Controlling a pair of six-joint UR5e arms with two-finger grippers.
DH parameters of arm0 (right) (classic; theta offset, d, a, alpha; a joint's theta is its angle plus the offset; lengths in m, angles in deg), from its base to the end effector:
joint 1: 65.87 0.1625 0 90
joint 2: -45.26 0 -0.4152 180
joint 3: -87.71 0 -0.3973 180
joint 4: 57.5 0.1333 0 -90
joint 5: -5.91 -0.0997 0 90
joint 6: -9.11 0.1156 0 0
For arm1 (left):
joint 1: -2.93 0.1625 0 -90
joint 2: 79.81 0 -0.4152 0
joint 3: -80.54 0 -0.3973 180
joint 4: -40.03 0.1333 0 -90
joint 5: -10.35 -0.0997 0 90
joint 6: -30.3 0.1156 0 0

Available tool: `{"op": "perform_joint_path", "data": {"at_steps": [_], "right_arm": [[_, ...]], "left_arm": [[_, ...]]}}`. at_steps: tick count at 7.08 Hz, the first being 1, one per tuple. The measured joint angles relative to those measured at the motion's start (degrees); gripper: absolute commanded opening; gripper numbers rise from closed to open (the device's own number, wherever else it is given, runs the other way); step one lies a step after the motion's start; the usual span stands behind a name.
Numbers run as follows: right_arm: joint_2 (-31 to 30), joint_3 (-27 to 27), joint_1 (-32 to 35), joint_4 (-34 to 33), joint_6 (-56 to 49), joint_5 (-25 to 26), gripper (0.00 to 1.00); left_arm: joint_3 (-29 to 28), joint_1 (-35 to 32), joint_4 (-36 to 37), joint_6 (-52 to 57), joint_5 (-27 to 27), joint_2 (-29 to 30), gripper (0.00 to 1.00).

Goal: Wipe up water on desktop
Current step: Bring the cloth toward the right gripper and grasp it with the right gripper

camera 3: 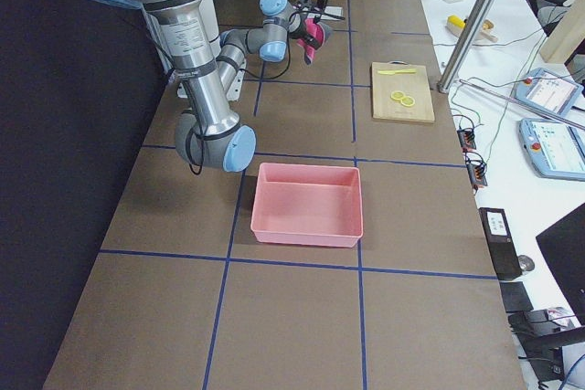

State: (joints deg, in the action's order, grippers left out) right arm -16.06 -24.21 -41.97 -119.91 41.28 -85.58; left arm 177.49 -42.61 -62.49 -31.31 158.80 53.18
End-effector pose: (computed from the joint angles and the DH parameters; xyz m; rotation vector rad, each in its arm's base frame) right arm -0.4820 -0.3561 0.1458 0.8883 -1.0606 -0.5139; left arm 0.4224 -0.4801 0.1017 -0.1331 1.3259 0.3009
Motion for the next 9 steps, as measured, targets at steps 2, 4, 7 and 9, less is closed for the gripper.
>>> {"op": "perform_joint_path", "data": {"at_steps": [2,4,7,9], "right_arm": [[0.7,0.7,-0.1,0.3,0.1,0.0,0.79],[0.8,0.7,-0.1,1.2,0.6,0.0,0.06],[0.8,0.4,-0.1,1.4,1.3,-0.2,0.00],[0.8,0.2,-0.2,1.4,1.7,-0.2,0.00]], "left_arm": [[0.2,0.8,0.0,0.0,-0.1,0.4,0.00],[0.2,1.2,0.0,0.0,-0.2,0.3,0.00],[0.1,1.2,0.0,0.0,-0.2,0.2,0.00],[0.1,1.2,0.0,0.0,-0.2,0.2,0.10]]}}
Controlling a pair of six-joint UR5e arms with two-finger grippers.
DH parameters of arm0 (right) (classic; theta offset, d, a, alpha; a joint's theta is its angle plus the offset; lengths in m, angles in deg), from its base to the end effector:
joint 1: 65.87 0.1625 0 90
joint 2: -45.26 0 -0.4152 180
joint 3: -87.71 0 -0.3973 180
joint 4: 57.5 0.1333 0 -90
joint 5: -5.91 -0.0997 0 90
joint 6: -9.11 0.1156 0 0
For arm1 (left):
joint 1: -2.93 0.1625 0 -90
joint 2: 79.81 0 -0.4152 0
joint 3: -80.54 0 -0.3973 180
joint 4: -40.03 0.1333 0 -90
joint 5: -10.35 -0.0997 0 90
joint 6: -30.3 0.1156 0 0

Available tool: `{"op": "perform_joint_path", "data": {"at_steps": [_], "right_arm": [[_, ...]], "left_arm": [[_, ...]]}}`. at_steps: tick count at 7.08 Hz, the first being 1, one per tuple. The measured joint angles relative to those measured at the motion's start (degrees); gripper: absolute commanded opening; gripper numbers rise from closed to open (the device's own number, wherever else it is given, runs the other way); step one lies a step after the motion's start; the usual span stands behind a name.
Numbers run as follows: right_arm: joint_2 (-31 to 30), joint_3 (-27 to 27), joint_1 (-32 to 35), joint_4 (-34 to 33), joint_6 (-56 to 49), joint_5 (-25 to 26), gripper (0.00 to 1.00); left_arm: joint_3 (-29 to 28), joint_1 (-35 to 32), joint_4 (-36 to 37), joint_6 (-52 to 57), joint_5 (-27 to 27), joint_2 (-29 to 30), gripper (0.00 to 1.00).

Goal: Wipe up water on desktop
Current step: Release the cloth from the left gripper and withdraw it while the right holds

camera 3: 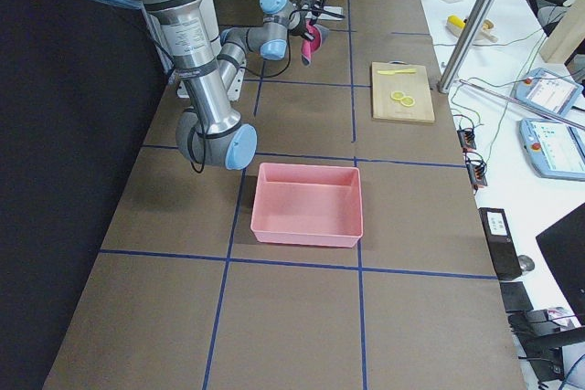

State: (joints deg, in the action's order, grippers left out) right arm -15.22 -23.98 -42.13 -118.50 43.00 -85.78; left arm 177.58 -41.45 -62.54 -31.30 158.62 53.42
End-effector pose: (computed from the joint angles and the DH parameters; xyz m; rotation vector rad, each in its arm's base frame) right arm -0.4826 -0.3541 0.1355 0.8906 -1.1029 -0.4892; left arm 0.4315 -0.4712 0.0985 -0.1393 1.3280 0.3200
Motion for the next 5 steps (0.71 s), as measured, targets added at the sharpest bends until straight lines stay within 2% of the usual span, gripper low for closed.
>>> {"op": "perform_joint_path", "data": {"at_steps": [1,2,5], "right_arm": [[0.0,-0.1,0.0,0.0,0.1,0.0,0.00],[0.0,-0.1,0.0,0.0,0.1,-0.1,0.00],[0.0,-0.2,0.1,-0.6,0.1,-0.2,0.00]], "left_arm": [[0.0,0.0,0.0,0.0,0.0,0.0,0.65],[0.0,0.0,0.0,0.0,0.0,0.0,1.00],[0.5,-1.1,-0.4,0.3,-0.2,-0.2,1.00]]}}
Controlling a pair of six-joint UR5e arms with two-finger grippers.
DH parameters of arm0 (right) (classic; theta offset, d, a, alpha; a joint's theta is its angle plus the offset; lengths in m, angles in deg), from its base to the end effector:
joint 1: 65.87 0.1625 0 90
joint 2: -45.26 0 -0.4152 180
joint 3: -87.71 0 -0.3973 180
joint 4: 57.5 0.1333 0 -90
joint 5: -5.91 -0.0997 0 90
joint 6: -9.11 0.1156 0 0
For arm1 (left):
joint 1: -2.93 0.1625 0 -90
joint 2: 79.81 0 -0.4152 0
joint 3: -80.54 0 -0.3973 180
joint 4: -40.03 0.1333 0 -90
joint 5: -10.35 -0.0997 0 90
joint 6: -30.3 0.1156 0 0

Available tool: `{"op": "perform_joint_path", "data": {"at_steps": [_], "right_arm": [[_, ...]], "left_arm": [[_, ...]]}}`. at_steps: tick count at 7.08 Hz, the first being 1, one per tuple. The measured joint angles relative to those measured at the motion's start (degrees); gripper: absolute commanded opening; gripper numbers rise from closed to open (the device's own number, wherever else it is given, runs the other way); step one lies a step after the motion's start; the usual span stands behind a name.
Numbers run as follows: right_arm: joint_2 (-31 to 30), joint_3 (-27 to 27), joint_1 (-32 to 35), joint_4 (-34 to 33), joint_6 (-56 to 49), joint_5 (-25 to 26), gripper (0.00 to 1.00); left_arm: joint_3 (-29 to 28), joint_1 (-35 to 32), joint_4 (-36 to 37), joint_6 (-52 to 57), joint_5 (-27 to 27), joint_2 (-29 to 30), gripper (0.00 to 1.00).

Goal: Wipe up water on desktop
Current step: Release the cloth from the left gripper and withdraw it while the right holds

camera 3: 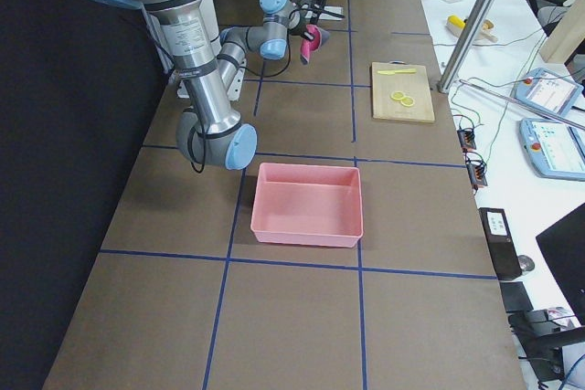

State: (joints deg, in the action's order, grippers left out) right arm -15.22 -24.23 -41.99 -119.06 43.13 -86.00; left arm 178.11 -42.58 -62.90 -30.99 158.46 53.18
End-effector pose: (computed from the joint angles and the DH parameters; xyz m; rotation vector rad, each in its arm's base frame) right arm -0.4810 -0.3545 0.1351 0.8846 -1.1006 -0.4886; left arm 0.4197 -0.4774 0.0974 -0.1124 1.3347 0.3124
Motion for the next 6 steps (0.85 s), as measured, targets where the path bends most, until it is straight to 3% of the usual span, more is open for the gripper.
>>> {"op": "perform_joint_path", "data": {"at_steps": [3,6], "right_arm": [[-0.8,-2.6,0.9,-2.4,-0.1,-0.3,0.00],[-0.8,-10.7,2.9,-20.4,0.0,-0.4,0.00]], "left_arm": [[0.1,-4.9,-1.3,0.3,0.2,-2.0,1.00],[2.4,-12.3,-1.2,0.8,-0.9,-6.1,1.00]]}}
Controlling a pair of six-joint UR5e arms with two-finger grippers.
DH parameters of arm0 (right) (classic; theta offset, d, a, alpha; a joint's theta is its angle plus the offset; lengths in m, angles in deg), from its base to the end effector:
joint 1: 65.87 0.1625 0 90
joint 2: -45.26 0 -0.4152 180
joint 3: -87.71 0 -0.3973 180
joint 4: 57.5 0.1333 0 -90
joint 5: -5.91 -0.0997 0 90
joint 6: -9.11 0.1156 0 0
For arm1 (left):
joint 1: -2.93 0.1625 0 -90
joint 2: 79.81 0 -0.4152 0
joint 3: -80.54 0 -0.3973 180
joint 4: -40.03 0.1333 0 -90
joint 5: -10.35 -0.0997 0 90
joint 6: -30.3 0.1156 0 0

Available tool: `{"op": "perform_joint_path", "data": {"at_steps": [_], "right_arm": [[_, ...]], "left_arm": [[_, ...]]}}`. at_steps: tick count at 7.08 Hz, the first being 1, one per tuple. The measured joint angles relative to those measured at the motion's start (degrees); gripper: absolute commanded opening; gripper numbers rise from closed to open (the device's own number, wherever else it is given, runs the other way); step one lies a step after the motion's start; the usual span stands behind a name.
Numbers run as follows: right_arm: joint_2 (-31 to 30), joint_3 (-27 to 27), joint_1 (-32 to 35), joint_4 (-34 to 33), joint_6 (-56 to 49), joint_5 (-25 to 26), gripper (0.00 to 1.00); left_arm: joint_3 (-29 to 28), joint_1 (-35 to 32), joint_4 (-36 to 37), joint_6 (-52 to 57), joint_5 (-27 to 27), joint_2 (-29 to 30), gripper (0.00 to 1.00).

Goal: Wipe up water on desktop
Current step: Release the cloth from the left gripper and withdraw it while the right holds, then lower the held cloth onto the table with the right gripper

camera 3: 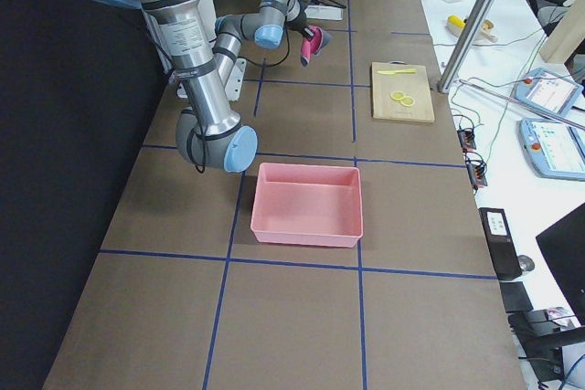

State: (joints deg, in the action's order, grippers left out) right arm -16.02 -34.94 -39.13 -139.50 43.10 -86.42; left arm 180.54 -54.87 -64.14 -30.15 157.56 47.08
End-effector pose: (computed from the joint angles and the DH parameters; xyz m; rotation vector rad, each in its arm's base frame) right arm -0.4182 -0.3547 0.1253 0.7819 -0.9421 -0.4709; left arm 0.3018 -0.5471 0.1476 0.0209 1.3063 0.1104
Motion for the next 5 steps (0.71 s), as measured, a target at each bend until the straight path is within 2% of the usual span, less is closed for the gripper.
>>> {"op": "perform_joint_path", "data": {"at_steps": [2,4,5], "right_arm": [[0.0,-3.0,3.0,-11.2,0.0,-3.4,0.00],[-0.4,-2.1,8.7,-18.4,0.0,-14.1,0.00],[-0.4,-0.4,11.4,-19.4,0.2,-20.2,0.00]], "left_arm": [[2.8,-3.9,0.4,4.1,-6.0,-4.7,1.00],[4.0,-5.6,2.4,9.7,-11.2,-7.8,1.00],[4.8,-6.8,6.6,14.2,-12.7,-8.2,1.00]]}}
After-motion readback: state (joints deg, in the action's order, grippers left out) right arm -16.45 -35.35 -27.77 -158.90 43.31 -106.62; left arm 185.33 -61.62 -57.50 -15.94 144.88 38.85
